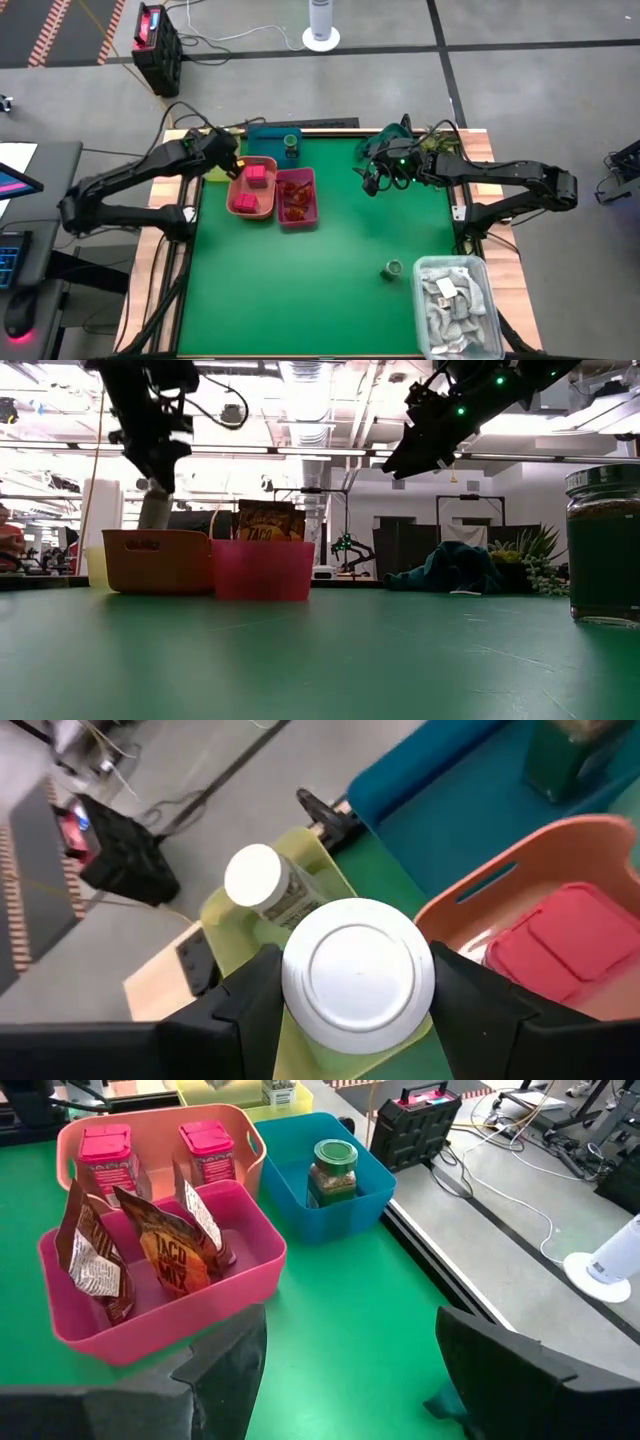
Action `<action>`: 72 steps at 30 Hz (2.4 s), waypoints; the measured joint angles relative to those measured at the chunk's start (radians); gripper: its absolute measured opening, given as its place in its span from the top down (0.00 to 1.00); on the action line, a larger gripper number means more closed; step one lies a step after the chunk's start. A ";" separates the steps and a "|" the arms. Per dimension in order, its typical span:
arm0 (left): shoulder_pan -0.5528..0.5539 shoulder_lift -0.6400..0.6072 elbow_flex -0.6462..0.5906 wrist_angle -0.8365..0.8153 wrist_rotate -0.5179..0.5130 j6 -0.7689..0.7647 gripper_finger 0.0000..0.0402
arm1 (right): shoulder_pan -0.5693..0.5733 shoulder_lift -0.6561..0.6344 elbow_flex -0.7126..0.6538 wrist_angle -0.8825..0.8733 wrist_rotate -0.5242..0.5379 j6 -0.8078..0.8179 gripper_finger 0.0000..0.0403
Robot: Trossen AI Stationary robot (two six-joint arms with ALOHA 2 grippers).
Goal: Sort spices by type
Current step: Put the white seasoning bottle into the yellow bin, then put the green seasoning bottle into the blue bin
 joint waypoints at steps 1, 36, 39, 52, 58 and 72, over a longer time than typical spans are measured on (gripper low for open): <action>0.022 0.002 -0.013 0.017 0.018 0.015 0.50 | 0.000 0.000 0.000 0.000 0.000 0.000 0.21; 0.176 -0.006 -0.215 0.220 0.092 0.115 0.25 | 0.005 0.000 0.000 0.001 0.000 -0.005 0.21; 0.168 -0.027 -0.164 0.228 0.095 0.153 0.25 | 0.005 0.000 0.000 0.001 0.000 -0.005 0.21; -0.175 -0.248 -0.138 0.375 0.432 0.230 0.27 | 0.037 -0.016 0.004 -0.103 0.000 0.018 0.21; -0.393 -0.274 -0.188 0.432 0.432 0.196 0.31 | 0.223 -0.021 0.111 -0.301 0.121 0.122 0.21; -0.497 -0.126 -0.216 0.622 0.298 0.224 0.32 | 0.542 0.252 0.464 -0.953 -0.019 0.575 0.21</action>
